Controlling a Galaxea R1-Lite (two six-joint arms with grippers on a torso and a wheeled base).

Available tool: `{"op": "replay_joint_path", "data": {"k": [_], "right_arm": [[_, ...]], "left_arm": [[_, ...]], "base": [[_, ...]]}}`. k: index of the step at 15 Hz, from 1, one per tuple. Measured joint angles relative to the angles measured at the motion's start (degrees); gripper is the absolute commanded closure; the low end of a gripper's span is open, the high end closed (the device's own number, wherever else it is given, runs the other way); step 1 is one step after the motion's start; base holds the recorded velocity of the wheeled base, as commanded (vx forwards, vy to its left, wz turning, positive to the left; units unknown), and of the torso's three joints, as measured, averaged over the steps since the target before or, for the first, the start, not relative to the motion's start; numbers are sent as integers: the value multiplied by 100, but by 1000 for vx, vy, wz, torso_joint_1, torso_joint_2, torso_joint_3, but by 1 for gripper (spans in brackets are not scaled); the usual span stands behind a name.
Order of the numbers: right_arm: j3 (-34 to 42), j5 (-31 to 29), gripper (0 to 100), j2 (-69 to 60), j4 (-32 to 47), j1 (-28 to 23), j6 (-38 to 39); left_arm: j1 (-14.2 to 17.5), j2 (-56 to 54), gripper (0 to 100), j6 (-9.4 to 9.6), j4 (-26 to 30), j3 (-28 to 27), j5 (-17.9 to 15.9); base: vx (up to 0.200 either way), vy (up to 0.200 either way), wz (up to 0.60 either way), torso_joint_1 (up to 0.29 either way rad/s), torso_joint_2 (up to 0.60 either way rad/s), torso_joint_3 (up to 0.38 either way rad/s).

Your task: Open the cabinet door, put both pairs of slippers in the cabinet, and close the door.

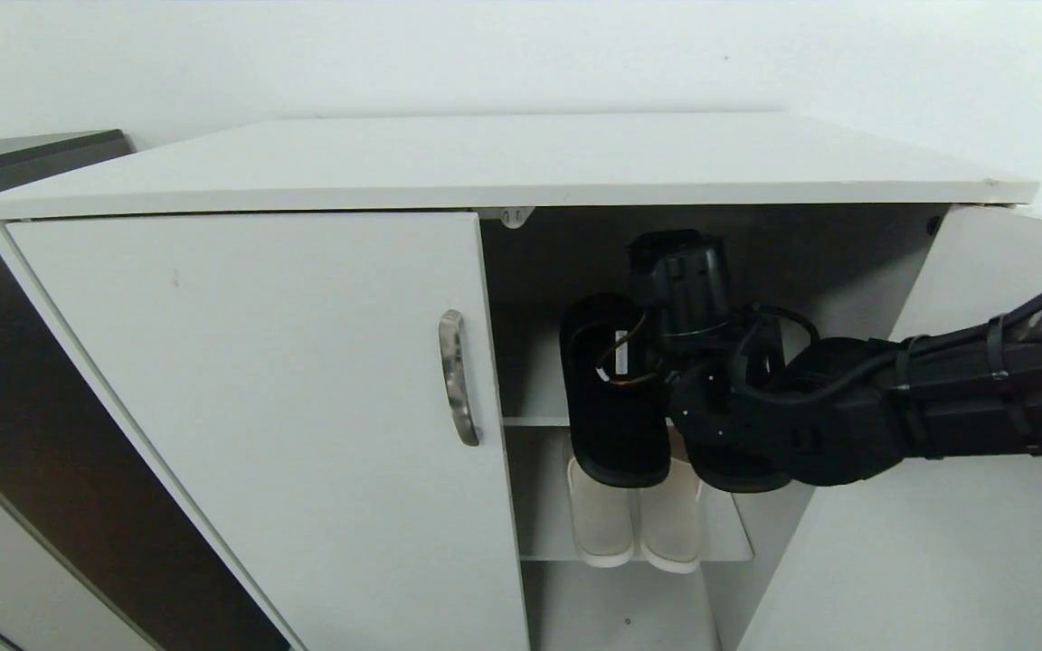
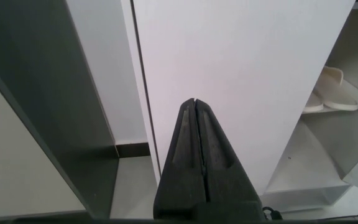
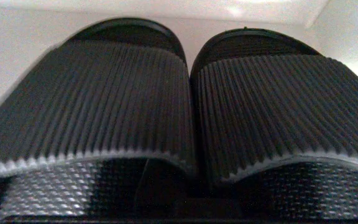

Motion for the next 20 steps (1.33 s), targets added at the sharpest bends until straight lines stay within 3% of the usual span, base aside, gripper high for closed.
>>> {"op": "replay_joint_path", "data": {"k": [5,14,15,20], "right_arm": [[-827,121,100,350,523,-199,0],[-1067,124,100,703,516,-268,79],[-1067,124,0,714,516,-273,99],[-946,121,0,725,507,-262,112]], "left_arm": [[0,0,100,-6,2,0,0],[0,0,100,-6,0,0,0],[0,0,100,-4,2,0,0],[0,0,100,-6,2,0,0]], "base": [[0,0,0,0,0,0],[0,0,0,0,0,0],[0,0,0,0,0,0],[0,0,0,0,0,0]]}}
